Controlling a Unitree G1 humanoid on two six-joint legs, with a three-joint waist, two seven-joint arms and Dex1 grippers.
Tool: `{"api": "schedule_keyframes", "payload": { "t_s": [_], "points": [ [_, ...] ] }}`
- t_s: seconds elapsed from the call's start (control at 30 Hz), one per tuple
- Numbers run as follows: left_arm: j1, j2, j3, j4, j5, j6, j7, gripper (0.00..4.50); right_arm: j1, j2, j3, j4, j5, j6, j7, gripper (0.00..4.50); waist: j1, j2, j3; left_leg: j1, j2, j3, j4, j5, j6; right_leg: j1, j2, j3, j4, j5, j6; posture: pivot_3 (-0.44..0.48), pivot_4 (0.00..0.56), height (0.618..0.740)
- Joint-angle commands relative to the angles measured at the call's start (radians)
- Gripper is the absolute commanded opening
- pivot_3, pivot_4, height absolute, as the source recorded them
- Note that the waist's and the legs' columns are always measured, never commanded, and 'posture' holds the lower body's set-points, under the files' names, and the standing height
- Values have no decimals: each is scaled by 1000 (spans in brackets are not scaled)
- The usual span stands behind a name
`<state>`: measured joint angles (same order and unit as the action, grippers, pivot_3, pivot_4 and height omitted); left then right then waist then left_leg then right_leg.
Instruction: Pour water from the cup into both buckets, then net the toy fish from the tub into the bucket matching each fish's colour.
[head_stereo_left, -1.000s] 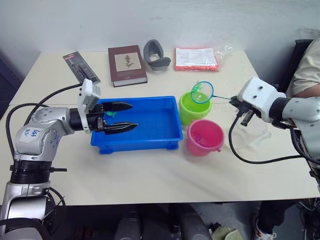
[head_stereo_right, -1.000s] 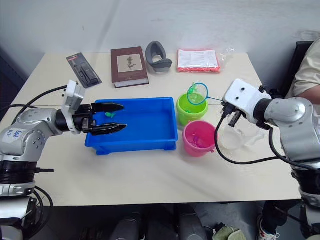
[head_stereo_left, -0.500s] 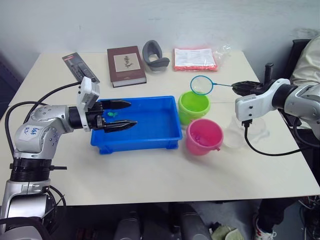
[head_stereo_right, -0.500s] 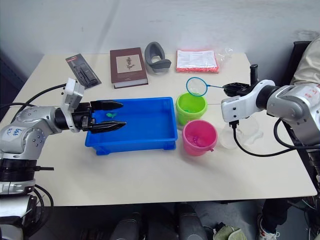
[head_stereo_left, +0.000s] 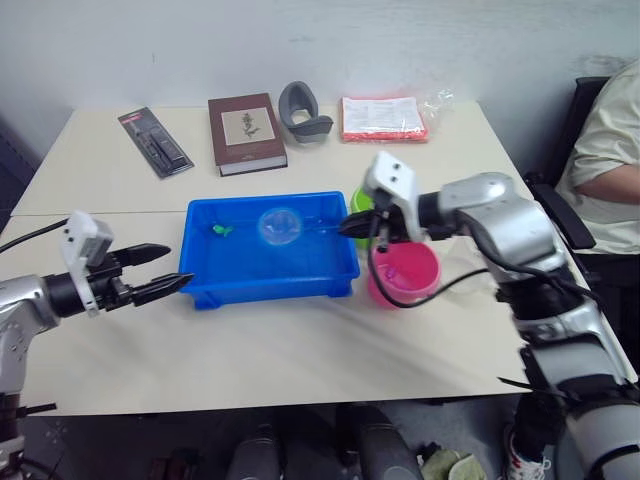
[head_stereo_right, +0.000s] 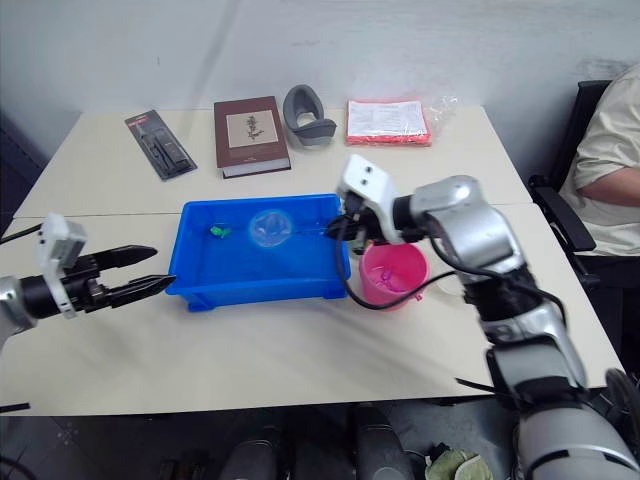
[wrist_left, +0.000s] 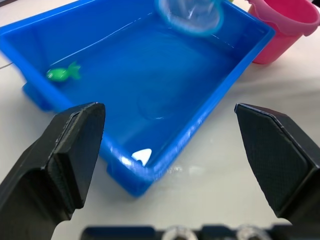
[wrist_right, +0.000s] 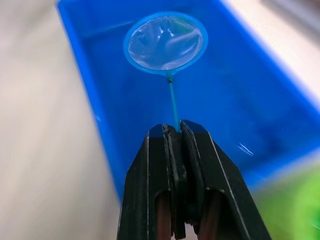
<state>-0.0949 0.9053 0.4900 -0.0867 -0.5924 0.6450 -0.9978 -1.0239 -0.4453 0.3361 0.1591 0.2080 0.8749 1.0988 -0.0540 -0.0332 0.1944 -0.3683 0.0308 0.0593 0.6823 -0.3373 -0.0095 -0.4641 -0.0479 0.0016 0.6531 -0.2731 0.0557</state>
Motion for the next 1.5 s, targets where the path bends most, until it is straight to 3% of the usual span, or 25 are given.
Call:
{"api": "schedule_keyframes", "payload": {
  "t_s": [0.03, 0.17, 0.4, 0.63, 0.9, 1.17, 1.33, 1.5],
  "points": [
    [80, 0, 126, -107, -33, 30, 40, 4471, -72, 103, 58, 188, -19, 50, -20, 0, 2, 0, 0, -1, -1, -1, 0, 0, 0, 0, -1, -2, 0, 0, -1, 0, 150, 740],
    [167, -30, 221, -208, -64, 64, 91, 4471, -187, 246, 43, 489, -61, -11, -97, 0, -4, 0, 0, -2, -2, -2, 0, 0, 0, 0, -3, -2, 0, -1, -1, 0, 150, 740],
    [245, -51, 310, -296, -106, 93, 136, 4471, -319, 429, -3, 831, -112, -214, -200, 0, -13, 0, 0, -1, -1, -3, -1, 0, -2, 0, -3, -4, 0, -1, -2, 0, 150, 740],
    [238, -37, 335, -329, -146, 119, 169, 4471, -413, 514, -140, 1001, -106, -324, -320, 0, -31, 0, 0, -2, -2, -7, -2, 0, -3, 0, -5, -8, 0, -2, -4, 0, 150, 740],
    [204, -20, 297, -271, -133, 88, 162, 4471, -419, 522, -185, 1001, -117, -312, -286, 0, -34, 0, 0, -2, -1, -9, -4, 0, -4, 0, -5, -10, 0, -3, -6, 0, 150, 740],
    [144, 1, 259, -213, -134, 69, 139, 4471, -292, 434, -76, 827, -228, -485, -142, 0, -31, 0, 0, -3, -2, -10, -5, 1, -5, 1, -6, -12, 0, -3, -6, 0, 150, 740],
    [118, 22, 226, -142, -113, 36, 99, 4471, -191, 366, -20, 654, -252, -398, -67, 0, -32, 0, 0, -3, -2, -11, -7, 1, -5, 1, -6, -13, 0, -3, -6, 0, 150, 740],
    [123, 54, 228, -92, -109, 21, 41, 4471, -230, 327, 26, 694, -249, -175, 70, 0, -34, 0, 0, -2, -2, -11, -9, 1, -5, 0, -6, -13, 0, -3, -6, 0, 150, 740]
  ]
}}
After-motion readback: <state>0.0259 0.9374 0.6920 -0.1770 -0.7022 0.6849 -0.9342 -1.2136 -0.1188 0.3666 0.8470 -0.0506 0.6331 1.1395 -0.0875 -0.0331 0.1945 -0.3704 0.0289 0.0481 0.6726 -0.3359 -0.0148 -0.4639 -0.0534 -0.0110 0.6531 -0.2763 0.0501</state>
